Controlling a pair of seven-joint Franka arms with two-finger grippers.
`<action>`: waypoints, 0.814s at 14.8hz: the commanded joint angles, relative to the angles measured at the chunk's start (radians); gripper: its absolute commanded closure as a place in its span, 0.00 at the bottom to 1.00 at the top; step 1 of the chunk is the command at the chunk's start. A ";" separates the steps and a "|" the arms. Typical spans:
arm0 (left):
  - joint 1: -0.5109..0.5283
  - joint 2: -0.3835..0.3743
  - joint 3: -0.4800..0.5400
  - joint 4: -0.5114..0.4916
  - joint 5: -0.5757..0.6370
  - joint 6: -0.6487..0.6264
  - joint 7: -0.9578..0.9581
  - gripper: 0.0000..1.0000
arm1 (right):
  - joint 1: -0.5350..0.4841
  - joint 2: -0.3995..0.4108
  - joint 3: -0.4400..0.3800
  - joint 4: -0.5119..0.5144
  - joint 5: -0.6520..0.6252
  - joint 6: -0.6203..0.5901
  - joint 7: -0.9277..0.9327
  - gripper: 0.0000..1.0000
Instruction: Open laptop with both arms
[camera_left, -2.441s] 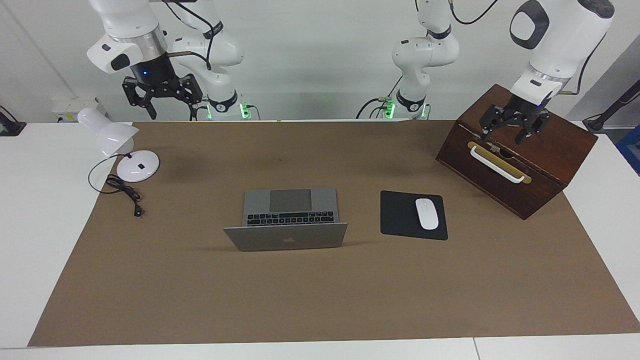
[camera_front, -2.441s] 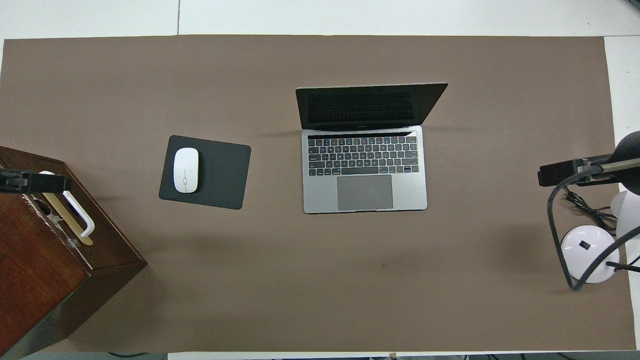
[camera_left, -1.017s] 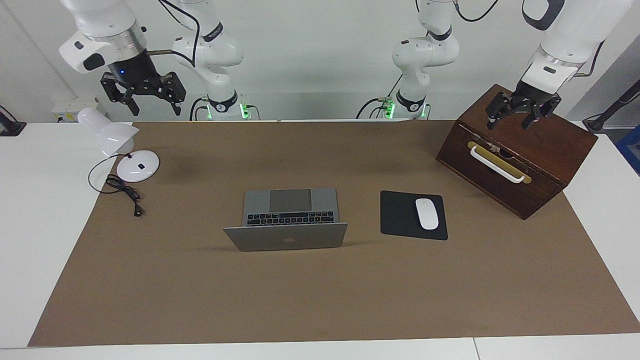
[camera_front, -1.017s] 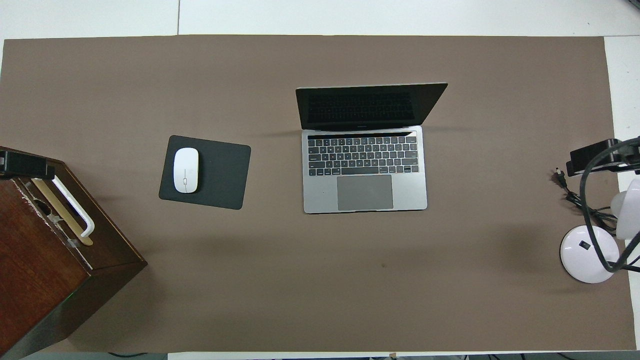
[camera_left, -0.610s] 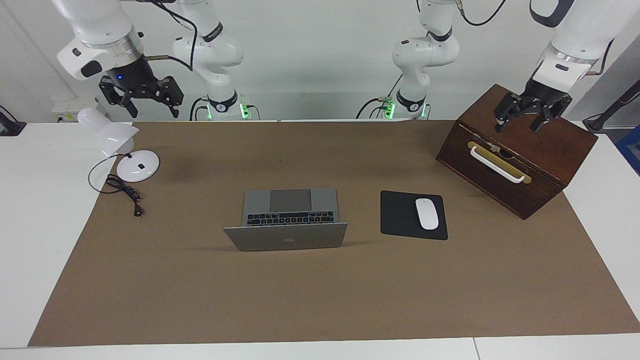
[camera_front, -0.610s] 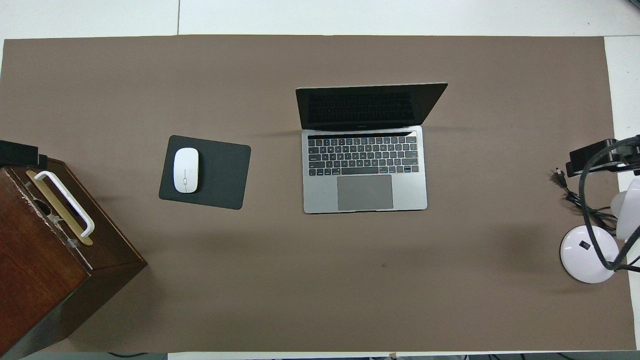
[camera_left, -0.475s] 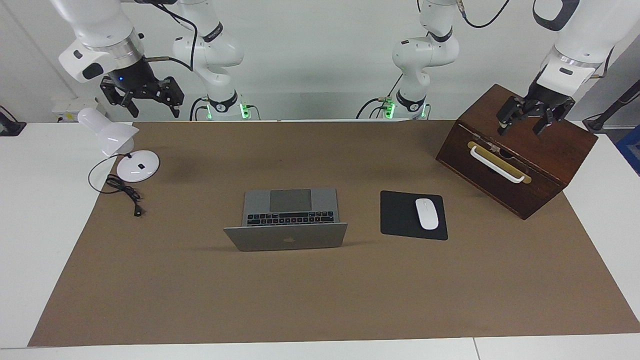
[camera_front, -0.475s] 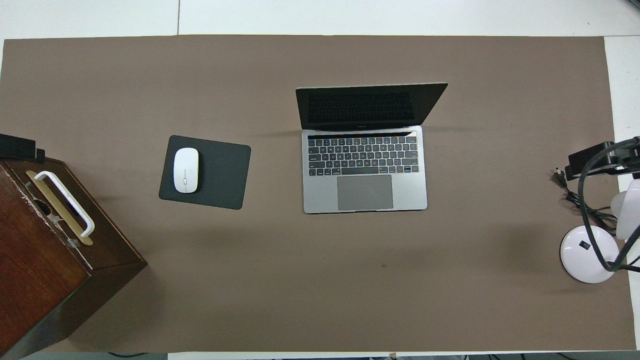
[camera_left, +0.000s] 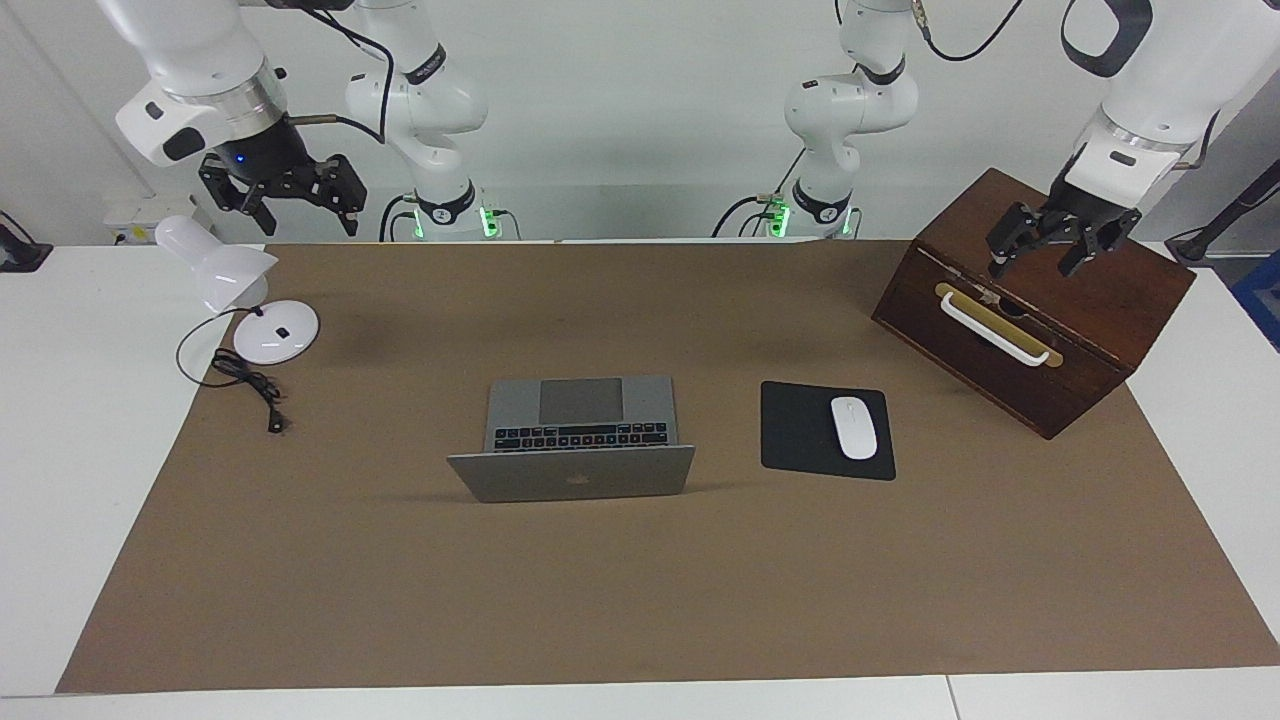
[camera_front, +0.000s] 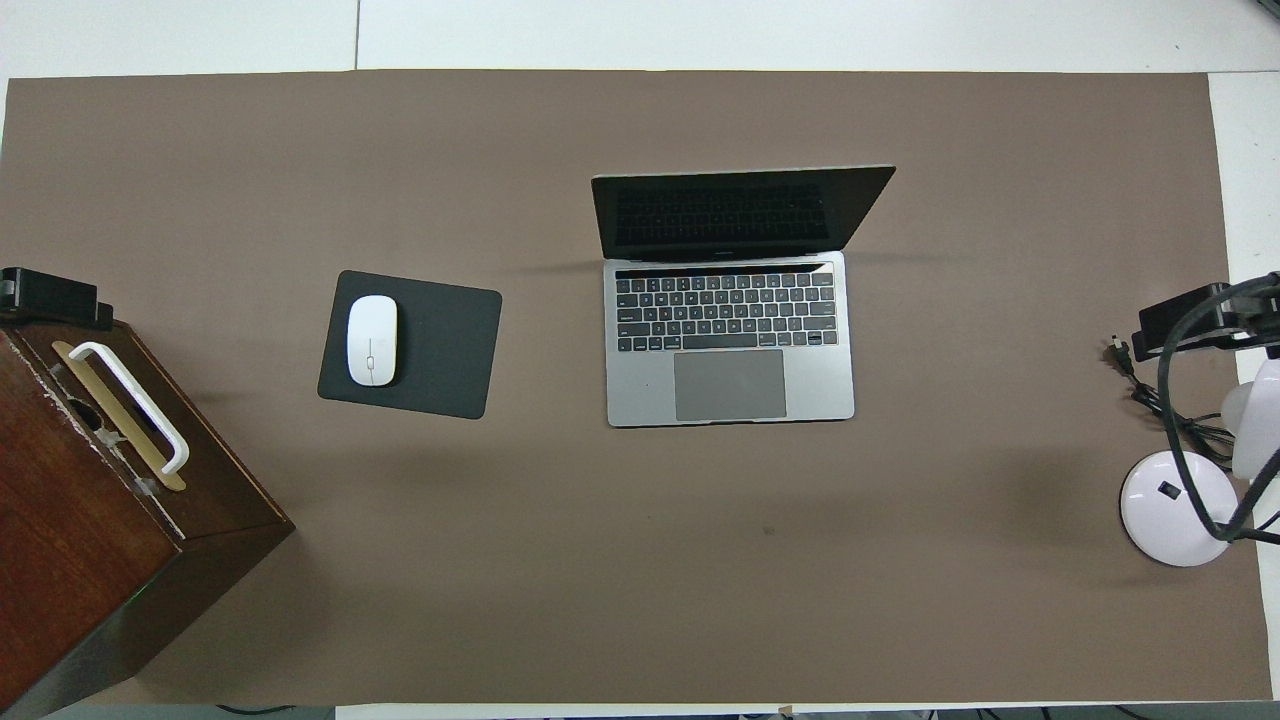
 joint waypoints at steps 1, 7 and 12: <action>-0.011 -0.010 0.002 -0.017 0.012 0.007 -0.048 0.00 | -0.019 -0.005 0.011 -0.007 -0.014 -0.007 0.003 0.00; -0.011 -0.016 0.002 -0.031 0.012 0.028 -0.047 0.00 | -0.027 -0.007 0.007 -0.013 -0.016 0.026 -0.008 0.00; -0.009 -0.018 0.002 -0.034 0.012 0.027 -0.047 0.00 | -0.050 -0.004 0.001 -0.012 -0.016 0.059 -0.020 0.00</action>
